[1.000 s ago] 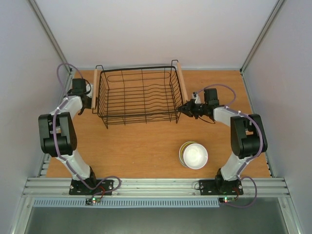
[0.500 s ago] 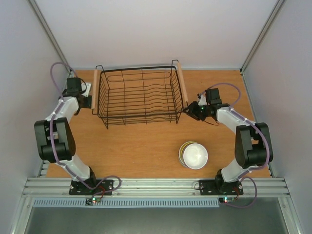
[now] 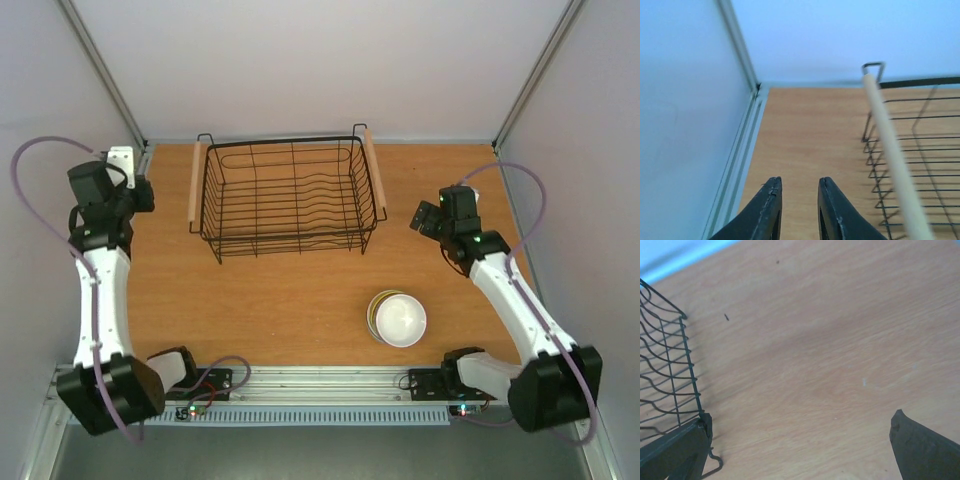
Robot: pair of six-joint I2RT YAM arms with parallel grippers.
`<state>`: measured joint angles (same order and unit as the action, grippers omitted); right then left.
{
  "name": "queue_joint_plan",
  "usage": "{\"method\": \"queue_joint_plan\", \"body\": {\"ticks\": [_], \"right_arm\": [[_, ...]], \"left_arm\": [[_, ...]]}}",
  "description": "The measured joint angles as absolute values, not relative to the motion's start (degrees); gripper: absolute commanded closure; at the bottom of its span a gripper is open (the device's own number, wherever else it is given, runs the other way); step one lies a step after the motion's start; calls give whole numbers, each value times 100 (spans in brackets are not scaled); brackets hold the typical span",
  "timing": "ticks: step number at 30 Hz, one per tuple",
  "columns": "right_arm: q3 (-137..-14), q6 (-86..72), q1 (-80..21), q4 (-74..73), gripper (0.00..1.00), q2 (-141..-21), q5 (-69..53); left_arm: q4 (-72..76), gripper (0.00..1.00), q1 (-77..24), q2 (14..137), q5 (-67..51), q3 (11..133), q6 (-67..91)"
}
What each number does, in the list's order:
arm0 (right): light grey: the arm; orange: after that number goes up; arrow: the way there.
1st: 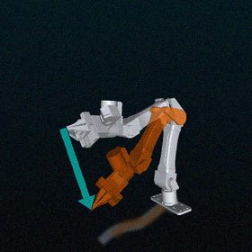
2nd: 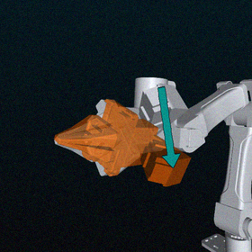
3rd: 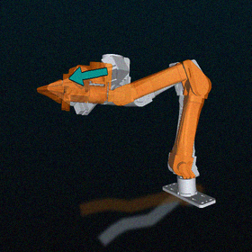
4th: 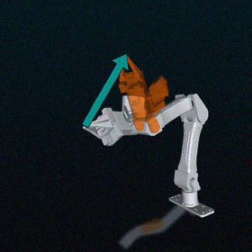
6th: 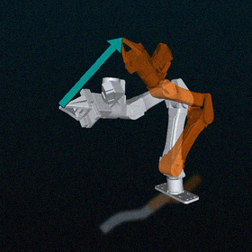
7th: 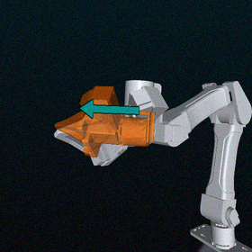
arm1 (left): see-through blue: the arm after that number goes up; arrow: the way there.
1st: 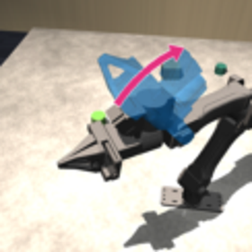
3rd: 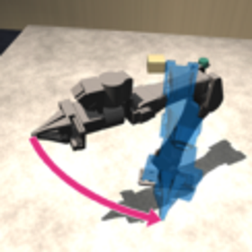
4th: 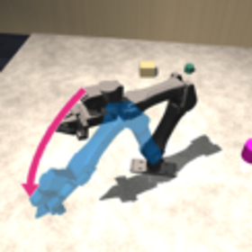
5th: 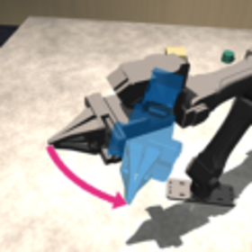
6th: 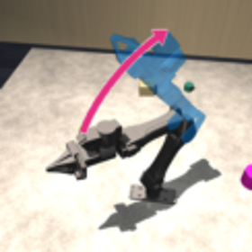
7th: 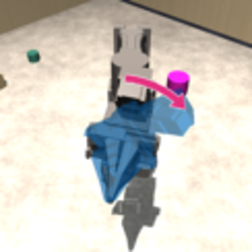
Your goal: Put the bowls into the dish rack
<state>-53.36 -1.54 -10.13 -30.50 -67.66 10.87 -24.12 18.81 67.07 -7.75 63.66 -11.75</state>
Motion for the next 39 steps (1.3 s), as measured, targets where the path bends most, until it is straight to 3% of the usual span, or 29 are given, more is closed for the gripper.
{"method": "queue_joint_plan", "body": {"ticks": [3, 6, 12, 21, 28, 32, 39], "right_arm": [[-5164, -137, -1153, -3144, 1, -6152, 1452], [-4971, -51, -1170, -3260, 1, -5634, 1463], [-4635, -115, -1170, -3463, 1, -5050, 1186], [-4180, -449, -1170, -3767, 1, -4032, 187], [-4145, -668, -1197, -4515, 25, -2526, 443], [-4611, -814, -1197, -5177, 33, -2488, 425], [-4751, -825, -1203, -5743, 35, -3183, 84]], "left_arm": [[-2523, 61, 1865, 6198, -1310, 6372, -1096], [-2775, 56, 1865, 5940, -1918, 6377, -1033], [-3070, 55, 1671, 5531, -2884, 6278, -834], [-3085, 54, 1308, 5201, -3319, 6084, -790], [-3142, 54, 827, 5242, -3380, 5986, -794], [-3264, 50, 54, 5465, -3138, 5988, -875], [-3712, 48, -2307, 6372, -2115, 6337, -1256]]}}
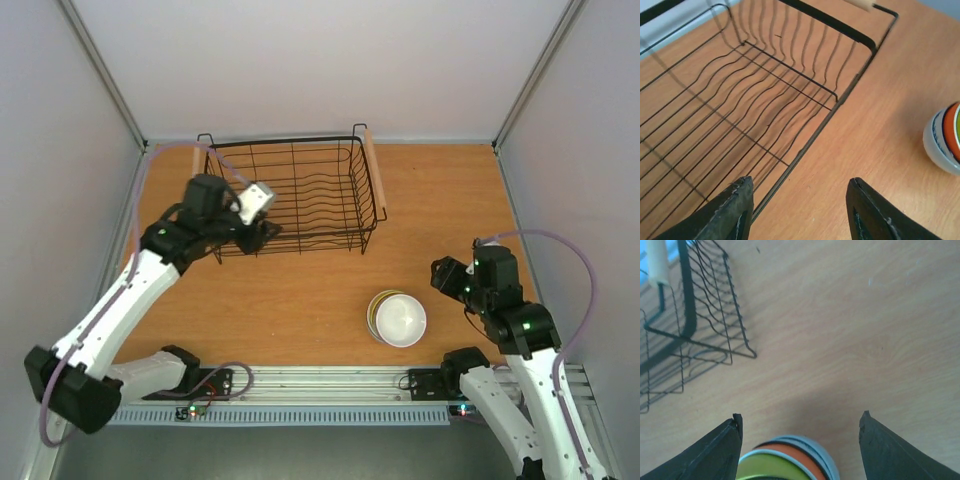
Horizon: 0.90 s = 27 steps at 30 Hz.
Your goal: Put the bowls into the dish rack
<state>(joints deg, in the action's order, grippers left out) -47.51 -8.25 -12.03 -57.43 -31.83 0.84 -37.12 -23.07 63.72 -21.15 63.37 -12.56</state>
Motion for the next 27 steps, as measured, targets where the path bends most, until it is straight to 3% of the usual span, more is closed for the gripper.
{"method": "queue_joint_plan", "body": {"ticks": [5, 9, 12, 19, 27], "right_arm": [[-4757, -762, -1258, -5867, 43, -3680, -204], [-4751, -742, -1374, -5881, 42, -3719, -412], [-4687, -873, -1660, -5887, 37, -3743, -408], [-4053, -1284, -1909, -5848, 44, -4056, -64], [-4189, -1297, -1925, -5828, 48, -3778, 14]], "left_arm": [[-3820, 49, -3568, 7251, -1315, 6958, -1629], [-3833, 48, -4032, 7662, -1094, 7269, -1745], [-3826, 48, -4091, 7721, -1052, 7321, -1739], [-3750, 48, -4091, 7717, -891, 7161, -1741], [-3754, 48, -4091, 7745, -875, 6967, -1741]]}}
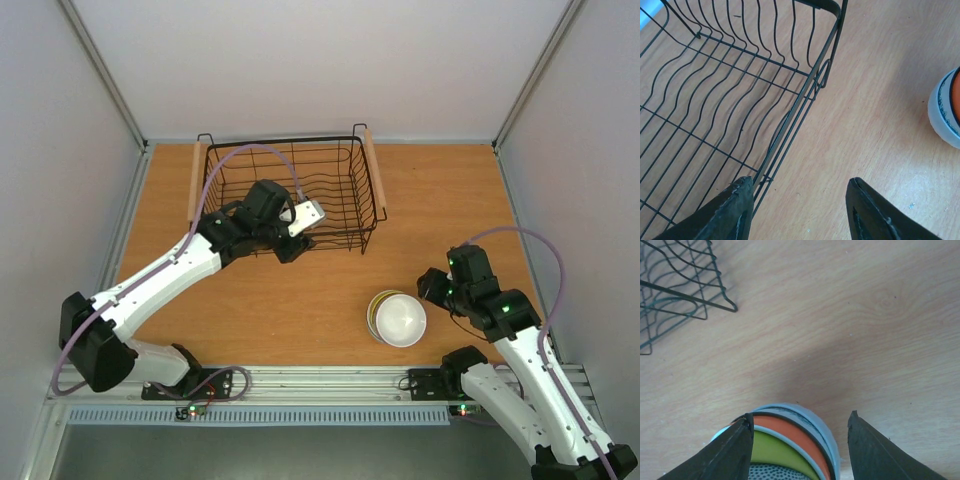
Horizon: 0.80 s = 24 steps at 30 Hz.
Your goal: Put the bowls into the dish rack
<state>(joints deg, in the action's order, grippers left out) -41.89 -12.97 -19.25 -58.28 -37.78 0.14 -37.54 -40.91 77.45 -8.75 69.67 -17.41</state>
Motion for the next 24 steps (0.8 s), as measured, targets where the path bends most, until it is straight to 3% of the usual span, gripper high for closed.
{"method": "queue_joint_plan", "body": {"ticks": [8, 24], "right_arm": [[-4818, -1090, -1946, -6119, 67, -3710, -115], [-6005, -502, -1990, -7887, 63, -4097, -593]], "left_arm": [[-3758, 48, -4091, 7961, -871, 6969, -1739], [-3758, 46, -4091, 7977, -840, 6969, -1737]]}}
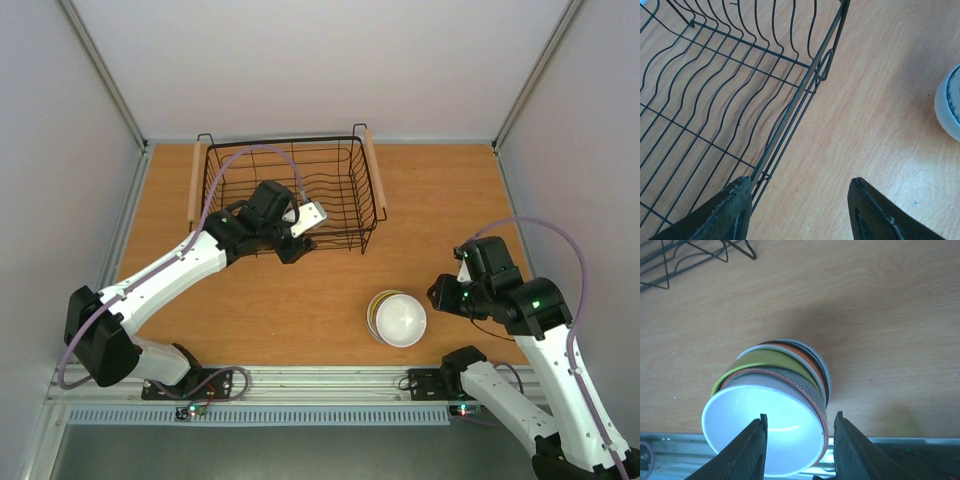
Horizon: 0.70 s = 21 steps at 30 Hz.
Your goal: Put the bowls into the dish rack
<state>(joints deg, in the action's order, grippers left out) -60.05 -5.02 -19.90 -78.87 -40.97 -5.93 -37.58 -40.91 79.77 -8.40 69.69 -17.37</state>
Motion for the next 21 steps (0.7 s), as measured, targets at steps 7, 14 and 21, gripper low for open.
{"method": "queue_joint_plan", "body": {"ticks": [7, 14, 21], "right_arm": [[-6200, -5, -1997, -8309, 68, -4423, -622], [-6528, 473, -2191, -8392, 68, -5015, -628], [-6108, 530, -2327, -7822, 62, -5116, -1107]], "left_arm": [[-3758, 44, -4091, 7977, -832, 6969, -1728], [-3758, 43, -4091, 7977, -829, 6969, -1721], [-3844, 34, -4125, 8130, -928, 7087, -1647]]}}
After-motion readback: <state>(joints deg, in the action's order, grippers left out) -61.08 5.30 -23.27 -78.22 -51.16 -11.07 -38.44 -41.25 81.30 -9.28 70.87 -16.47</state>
